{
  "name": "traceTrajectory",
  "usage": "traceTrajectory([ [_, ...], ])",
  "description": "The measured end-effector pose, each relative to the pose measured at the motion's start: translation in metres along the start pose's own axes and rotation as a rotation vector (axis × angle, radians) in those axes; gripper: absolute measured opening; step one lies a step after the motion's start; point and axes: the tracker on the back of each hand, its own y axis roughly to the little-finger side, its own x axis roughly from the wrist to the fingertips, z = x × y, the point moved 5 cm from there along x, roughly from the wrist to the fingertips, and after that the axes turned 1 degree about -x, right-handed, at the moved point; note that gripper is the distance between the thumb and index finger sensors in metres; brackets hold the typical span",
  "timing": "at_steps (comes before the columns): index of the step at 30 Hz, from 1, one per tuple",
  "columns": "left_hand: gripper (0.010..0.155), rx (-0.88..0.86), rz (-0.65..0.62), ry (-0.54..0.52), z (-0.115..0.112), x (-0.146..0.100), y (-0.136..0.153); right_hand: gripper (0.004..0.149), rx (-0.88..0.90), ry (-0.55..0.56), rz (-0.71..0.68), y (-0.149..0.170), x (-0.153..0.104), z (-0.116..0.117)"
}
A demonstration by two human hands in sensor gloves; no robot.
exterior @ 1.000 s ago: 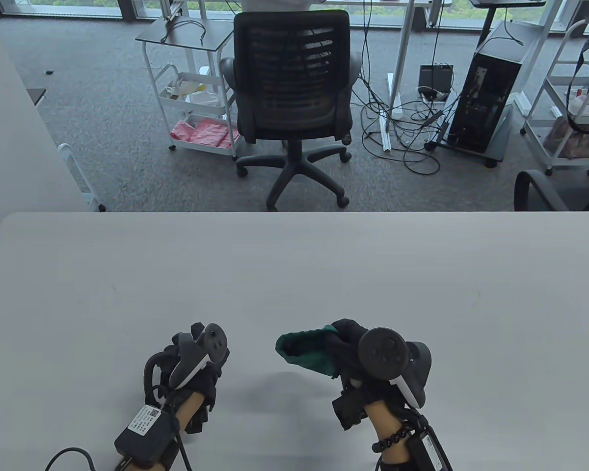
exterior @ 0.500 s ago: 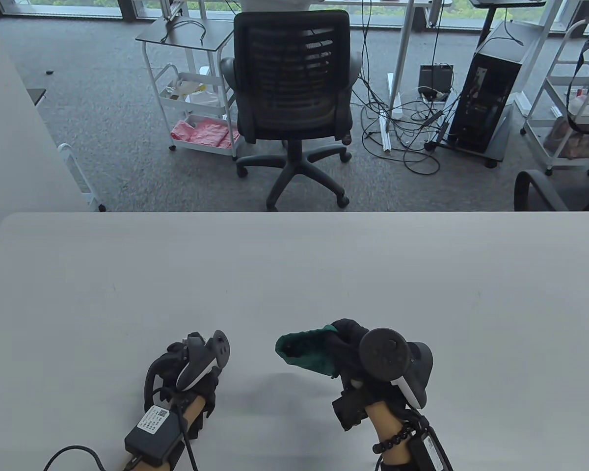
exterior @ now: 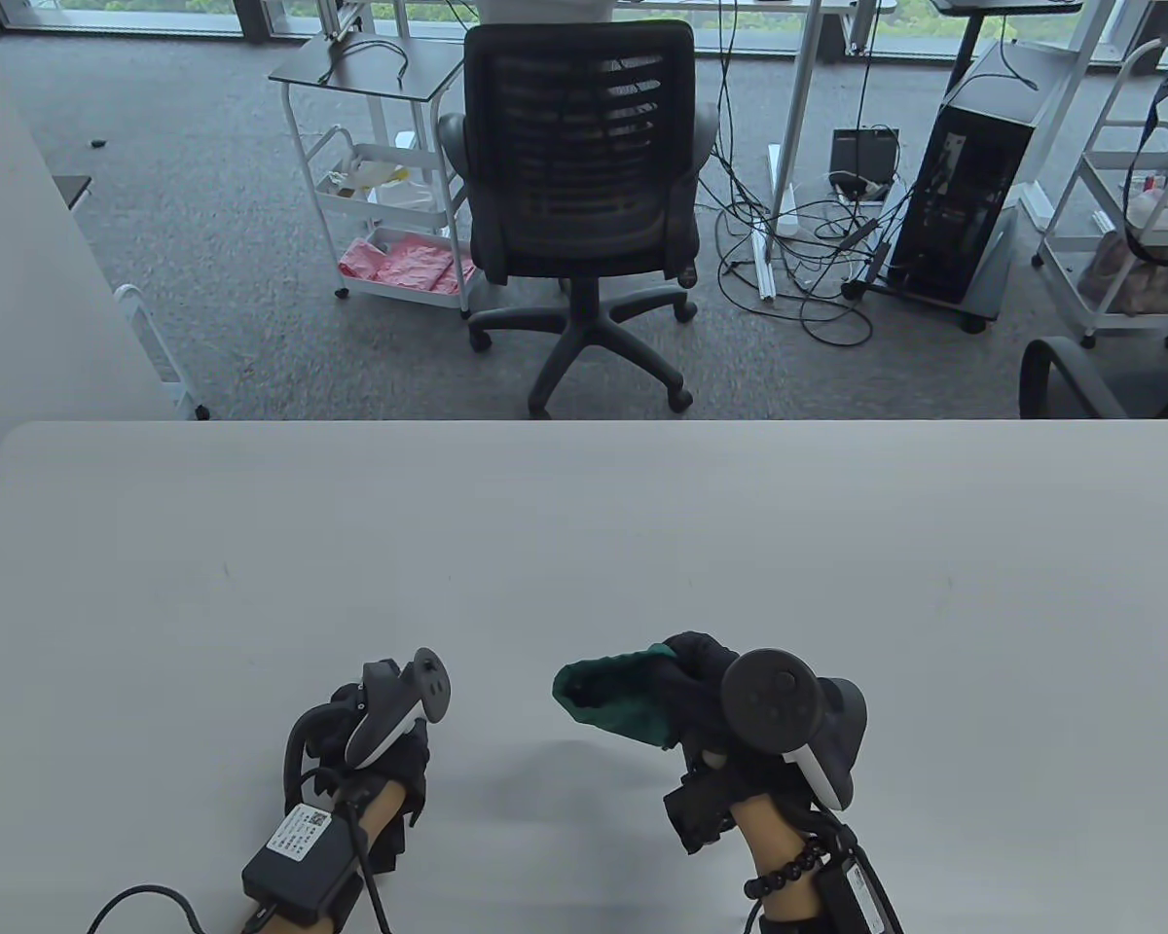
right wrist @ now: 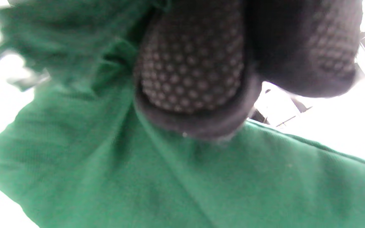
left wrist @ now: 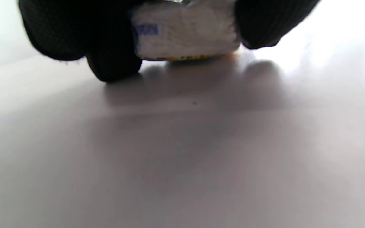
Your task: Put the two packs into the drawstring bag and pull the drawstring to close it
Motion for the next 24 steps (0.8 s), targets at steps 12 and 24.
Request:
traceTrajectory([
  [12,0.066,-0.161,-0.032,-0.007,0.014,-0.003,0.012,0.040,-0.003,-0.004,0.011,0.004,0.000,-0.001],
  [24,0.069,-0.552,-0.265,-0.158,0.067,-0.036,0.016,0.040,0.006,0.006,0.030,0.011,0.001,-0.005],
])
